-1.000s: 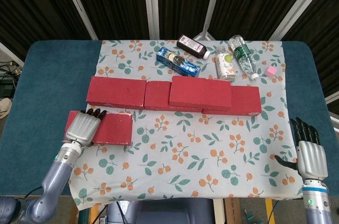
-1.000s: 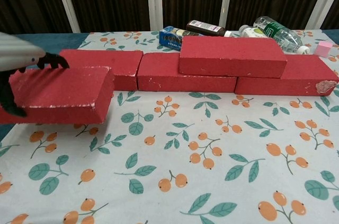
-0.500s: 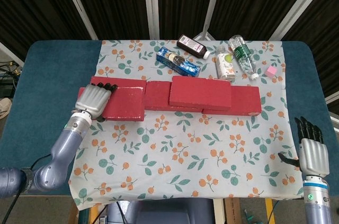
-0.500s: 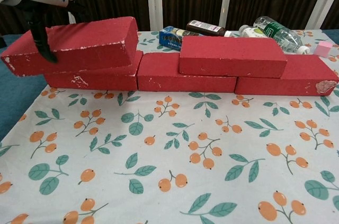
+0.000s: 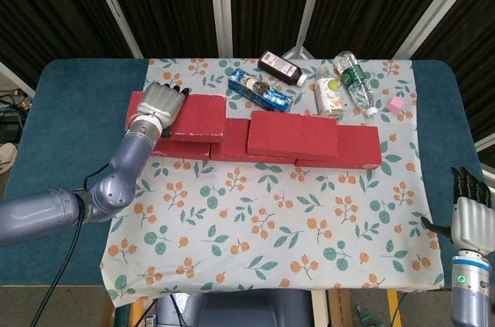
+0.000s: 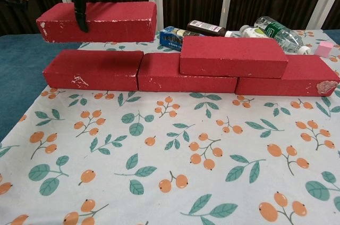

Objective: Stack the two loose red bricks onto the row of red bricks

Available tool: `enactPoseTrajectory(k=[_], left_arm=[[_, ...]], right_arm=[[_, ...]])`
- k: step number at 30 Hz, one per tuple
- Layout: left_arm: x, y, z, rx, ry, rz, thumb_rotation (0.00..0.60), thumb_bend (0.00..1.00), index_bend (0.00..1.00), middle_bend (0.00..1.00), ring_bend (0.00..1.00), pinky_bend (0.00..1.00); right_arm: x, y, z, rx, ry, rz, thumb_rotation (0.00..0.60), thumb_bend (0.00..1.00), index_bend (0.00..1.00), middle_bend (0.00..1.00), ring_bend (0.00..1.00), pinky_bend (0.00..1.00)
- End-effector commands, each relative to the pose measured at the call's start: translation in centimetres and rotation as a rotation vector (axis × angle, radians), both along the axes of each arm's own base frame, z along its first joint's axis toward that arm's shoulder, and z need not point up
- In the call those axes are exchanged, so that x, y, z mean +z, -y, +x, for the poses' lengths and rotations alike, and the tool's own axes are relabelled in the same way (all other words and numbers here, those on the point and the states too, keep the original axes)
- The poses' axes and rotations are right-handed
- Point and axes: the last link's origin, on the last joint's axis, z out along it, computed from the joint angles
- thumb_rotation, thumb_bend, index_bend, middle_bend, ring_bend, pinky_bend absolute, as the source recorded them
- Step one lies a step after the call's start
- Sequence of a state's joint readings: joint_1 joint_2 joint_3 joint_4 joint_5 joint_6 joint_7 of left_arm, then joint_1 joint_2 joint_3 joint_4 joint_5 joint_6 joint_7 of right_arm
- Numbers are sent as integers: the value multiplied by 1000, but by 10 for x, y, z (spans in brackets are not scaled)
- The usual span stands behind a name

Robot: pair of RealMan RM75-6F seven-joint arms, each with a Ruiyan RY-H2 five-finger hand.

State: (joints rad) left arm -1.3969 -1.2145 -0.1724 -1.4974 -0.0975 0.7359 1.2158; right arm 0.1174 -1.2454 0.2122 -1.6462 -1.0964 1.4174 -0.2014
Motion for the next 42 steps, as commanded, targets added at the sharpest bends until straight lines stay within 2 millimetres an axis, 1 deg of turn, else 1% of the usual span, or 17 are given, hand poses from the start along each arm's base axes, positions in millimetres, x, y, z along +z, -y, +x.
enactPoseTrajectory(k=[1, 5, 12, 27, 42], left_arm=[[-17, -6, 7, -31, -44, -40, 600, 0, 169, 331, 232, 247], [-29, -10, 9, -44, -52, -60, 600, 0, 165, 328, 232, 247], [-45, -15, 3, -22, -61, -67, 600, 0, 157, 323, 232, 247], [-59, -15, 6, 3, -86, -47, 600, 0, 149, 314, 232, 247], [-71, -14, 12, 6, -60, -54, 600, 0, 147, 311, 232, 247]], right_arm=[[0, -1, 0, -4, -5, -3, 600, 0, 0, 0, 0, 0], [0, -1, -1, -13, -8, -3, 600, 0, 0, 0, 0, 0], [0, 0, -4, -22, -6, -4, 600, 0, 0, 0, 0, 0], [1, 1, -5, -19, 11, -4, 600, 0, 0, 0, 0, 0], [5, 0, -7, -19, 22, -16, 600, 0, 0, 0, 0, 0]])
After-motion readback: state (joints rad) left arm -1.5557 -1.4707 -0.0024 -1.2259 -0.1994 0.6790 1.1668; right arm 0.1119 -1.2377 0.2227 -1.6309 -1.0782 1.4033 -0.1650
